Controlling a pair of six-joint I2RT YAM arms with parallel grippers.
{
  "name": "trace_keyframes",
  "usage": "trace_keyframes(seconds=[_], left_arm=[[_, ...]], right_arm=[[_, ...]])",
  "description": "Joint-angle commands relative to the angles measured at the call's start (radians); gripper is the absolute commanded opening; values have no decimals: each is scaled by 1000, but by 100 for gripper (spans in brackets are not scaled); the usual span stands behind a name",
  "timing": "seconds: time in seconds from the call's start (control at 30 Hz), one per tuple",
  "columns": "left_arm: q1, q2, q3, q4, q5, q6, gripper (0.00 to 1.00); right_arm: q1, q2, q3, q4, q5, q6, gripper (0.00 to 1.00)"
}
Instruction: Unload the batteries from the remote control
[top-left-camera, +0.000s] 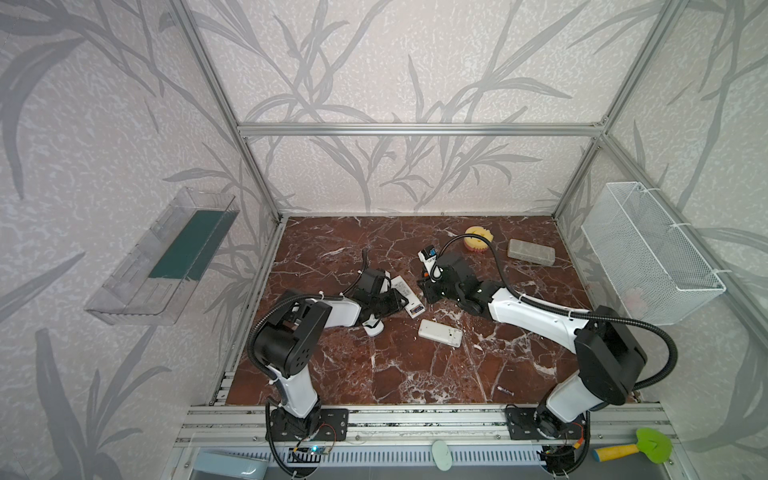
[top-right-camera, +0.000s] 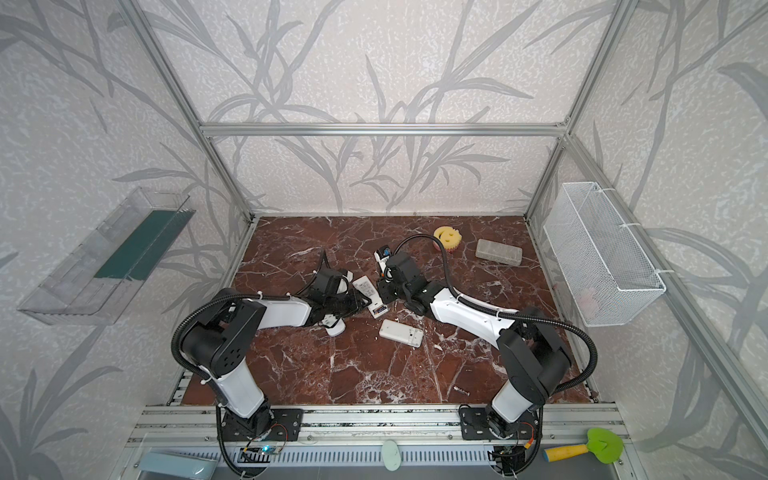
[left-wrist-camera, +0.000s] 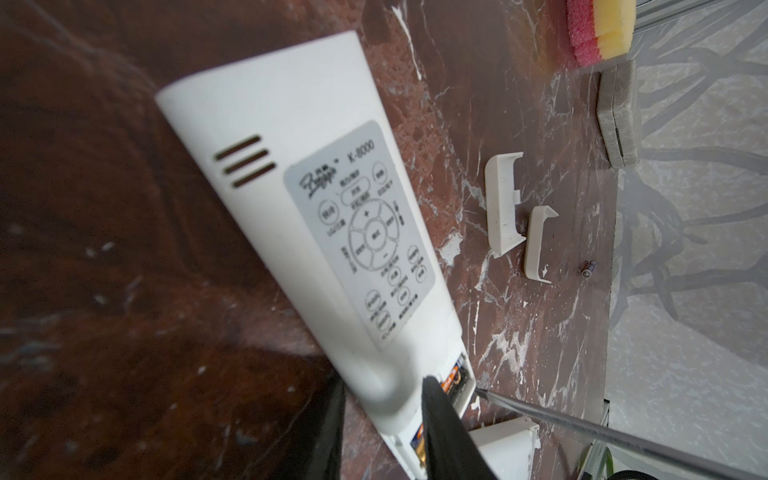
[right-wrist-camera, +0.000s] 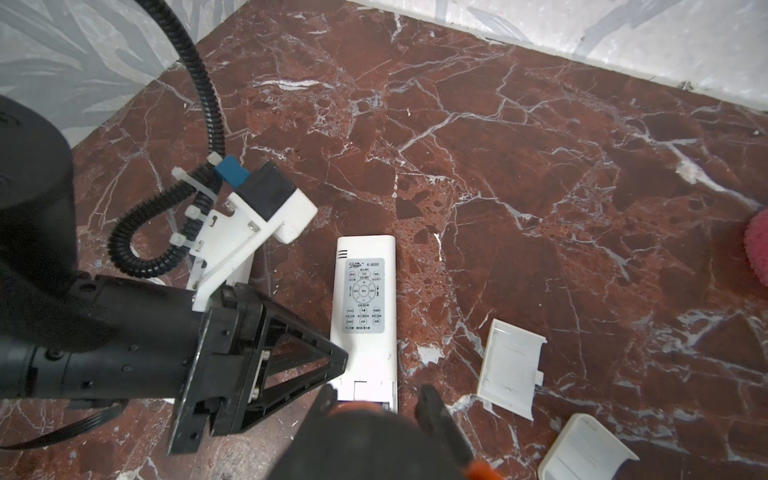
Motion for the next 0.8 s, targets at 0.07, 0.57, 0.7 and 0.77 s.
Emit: trace_keyframes(seconds=[0.07,0.57,0.7,0.77], left_arm=[[4,9,-24,-40,-9,-7,34],[3,5,-23,-45,-8,-5,33],[3,1,-23,-52,-9,-1,33],[3,1,-23,-52,-9,1,32]], right_arm=[[9,9,38,-13,34,-30,0],[35,31,100,-7,54,-70,0],[35,61,101,-1,48,-66,0],[35,72,97,-1,48,-65,0]])
